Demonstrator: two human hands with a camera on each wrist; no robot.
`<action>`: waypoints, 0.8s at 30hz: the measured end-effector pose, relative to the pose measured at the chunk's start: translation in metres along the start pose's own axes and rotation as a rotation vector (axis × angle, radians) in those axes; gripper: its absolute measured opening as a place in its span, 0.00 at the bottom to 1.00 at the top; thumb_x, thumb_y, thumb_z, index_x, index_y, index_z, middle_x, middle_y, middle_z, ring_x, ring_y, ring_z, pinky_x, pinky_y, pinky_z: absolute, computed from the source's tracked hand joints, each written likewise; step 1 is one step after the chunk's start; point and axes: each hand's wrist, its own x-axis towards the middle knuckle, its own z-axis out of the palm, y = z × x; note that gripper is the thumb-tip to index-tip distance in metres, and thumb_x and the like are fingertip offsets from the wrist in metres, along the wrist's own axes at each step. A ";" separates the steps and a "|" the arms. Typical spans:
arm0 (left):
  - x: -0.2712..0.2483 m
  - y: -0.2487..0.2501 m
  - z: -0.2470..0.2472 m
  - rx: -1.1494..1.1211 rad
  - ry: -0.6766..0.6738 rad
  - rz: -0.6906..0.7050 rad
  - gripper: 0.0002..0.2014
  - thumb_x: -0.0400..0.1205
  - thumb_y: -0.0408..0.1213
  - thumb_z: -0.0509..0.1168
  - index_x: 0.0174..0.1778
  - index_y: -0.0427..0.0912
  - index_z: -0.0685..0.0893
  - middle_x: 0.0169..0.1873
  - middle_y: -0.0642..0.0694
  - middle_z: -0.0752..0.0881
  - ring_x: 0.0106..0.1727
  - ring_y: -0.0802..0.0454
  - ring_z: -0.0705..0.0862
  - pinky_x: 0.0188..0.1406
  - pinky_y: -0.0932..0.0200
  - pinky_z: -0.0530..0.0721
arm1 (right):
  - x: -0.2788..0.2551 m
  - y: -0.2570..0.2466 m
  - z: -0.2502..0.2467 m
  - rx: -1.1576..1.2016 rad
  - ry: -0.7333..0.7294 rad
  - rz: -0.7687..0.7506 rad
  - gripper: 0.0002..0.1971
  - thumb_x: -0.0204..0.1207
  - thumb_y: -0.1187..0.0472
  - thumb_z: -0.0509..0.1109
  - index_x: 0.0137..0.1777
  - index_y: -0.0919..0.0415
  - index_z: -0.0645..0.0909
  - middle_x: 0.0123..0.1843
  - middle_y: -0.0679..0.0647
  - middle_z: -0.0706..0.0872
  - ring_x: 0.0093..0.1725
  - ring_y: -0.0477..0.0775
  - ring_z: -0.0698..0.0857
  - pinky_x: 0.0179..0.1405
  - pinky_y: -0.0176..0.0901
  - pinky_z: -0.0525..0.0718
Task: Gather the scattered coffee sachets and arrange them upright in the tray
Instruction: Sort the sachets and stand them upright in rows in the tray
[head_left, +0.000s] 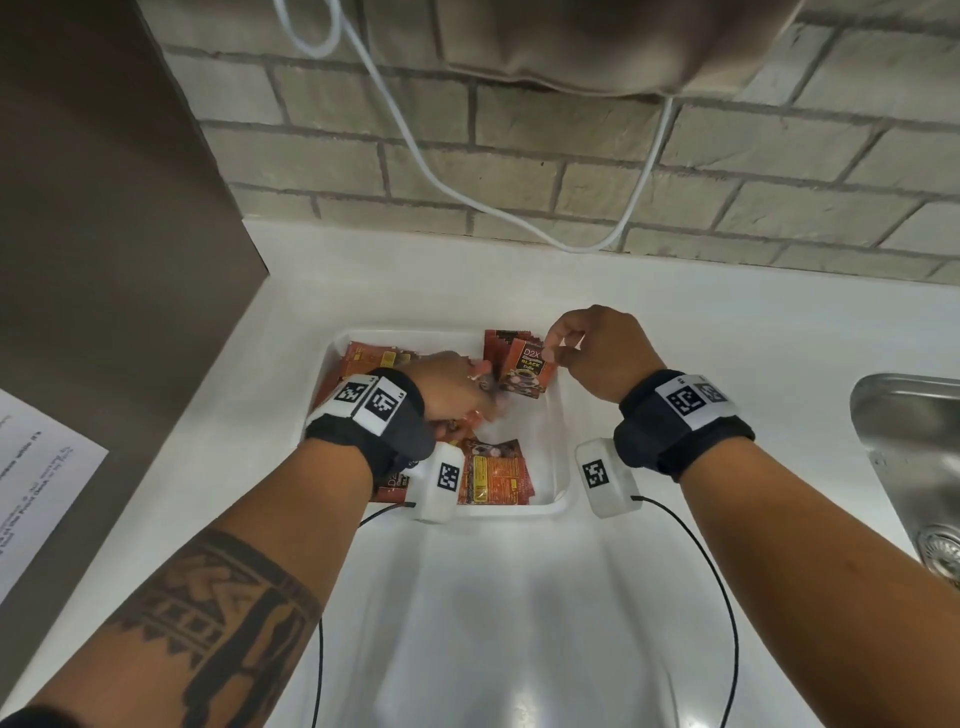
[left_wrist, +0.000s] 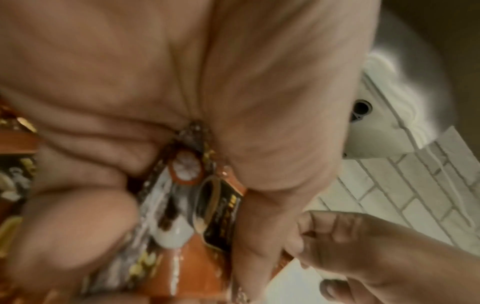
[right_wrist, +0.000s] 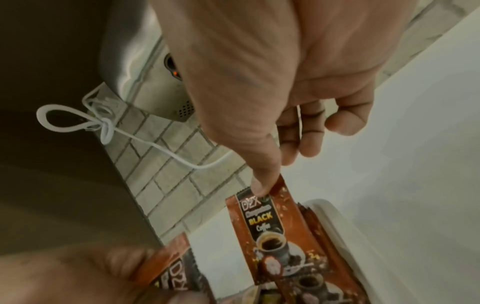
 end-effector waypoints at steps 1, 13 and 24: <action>0.001 0.004 0.006 0.037 -0.032 0.021 0.17 0.83 0.48 0.71 0.57 0.37 0.87 0.28 0.48 0.88 0.18 0.55 0.79 0.19 0.67 0.75 | 0.000 0.000 0.003 0.008 0.004 0.004 0.07 0.77 0.63 0.72 0.42 0.51 0.89 0.36 0.37 0.78 0.38 0.40 0.77 0.36 0.22 0.65; 0.033 0.023 0.032 0.237 -0.072 0.047 0.17 0.85 0.51 0.65 0.41 0.42 0.87 0.30 0.49 0.87 0.25 0.56 0.80 0.29 0.62 0.76 | 0.013 0.004 0.023 -0.018 -0.089 0.071 0.11 0.74 0.64 0.72 0.35 0.47 0.87 0.37 0.40 0.82 0.45 0.48 0.83 0.33 0.31 0.70; 0.039 0.022 0.032 0.115 -0.049 0.033 0.15 0.85 0.48 0.67 0.38 0.42 0.85 0.28 0.52 0.86 0.23 0.56 0.80 0.24 0.65 0.76 | 0.018 0.006 0.021 0.015 -0.082 0.064 0.07 0.72 0.64 0.79 0.39 0.50 0.86 0.40 0.41 0.79 0.50 0.52 0.85 0.47 0.42 0.79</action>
